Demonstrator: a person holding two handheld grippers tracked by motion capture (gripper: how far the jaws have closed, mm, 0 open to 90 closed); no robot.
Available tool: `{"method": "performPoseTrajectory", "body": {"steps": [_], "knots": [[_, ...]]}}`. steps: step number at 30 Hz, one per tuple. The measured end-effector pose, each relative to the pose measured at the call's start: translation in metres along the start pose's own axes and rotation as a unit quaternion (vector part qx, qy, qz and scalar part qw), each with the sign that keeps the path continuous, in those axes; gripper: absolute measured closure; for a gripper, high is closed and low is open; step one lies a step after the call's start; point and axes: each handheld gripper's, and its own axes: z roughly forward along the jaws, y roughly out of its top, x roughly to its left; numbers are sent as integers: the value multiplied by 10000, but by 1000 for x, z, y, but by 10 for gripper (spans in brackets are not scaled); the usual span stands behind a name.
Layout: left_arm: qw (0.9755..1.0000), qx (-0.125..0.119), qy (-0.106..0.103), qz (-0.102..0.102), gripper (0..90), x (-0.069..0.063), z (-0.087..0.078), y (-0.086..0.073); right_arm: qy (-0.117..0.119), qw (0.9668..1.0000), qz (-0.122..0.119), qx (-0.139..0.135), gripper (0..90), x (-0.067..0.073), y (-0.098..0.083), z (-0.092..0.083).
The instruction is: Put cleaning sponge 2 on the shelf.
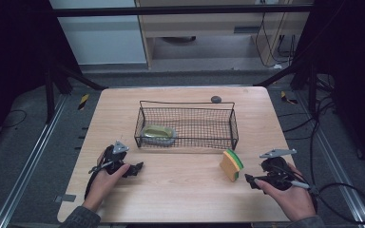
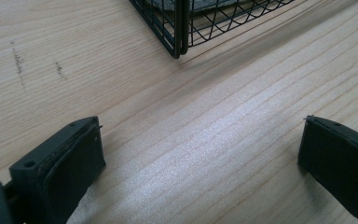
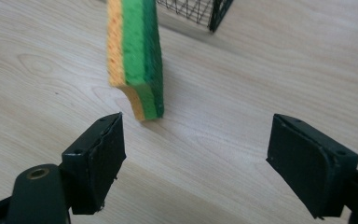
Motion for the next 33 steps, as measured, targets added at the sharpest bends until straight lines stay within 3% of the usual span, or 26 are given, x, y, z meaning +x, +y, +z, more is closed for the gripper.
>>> {"method": "performPoseTrajectory", "body": {"steps": [6, 16, 26, 33], "knots": [[10000, -2, 1, 23, 0, 0, 0, 1, 35, 9998, -154, 77, 220, 8, 22, -7], [10000, -2, -1, 24, 0, 0, 1, 1, 237, 9974, -570, 373, 232, 35, 60, 7], [10000, -4, -8, 31, 0, 1, 1, 1, 136, 9955, -527, 781, 277, 30, 75, 41], [10000, -9, -18, 21, 0, 1, 2, 2, 245, 9936, -518, 977, 356, 31, 77, 54]]}}
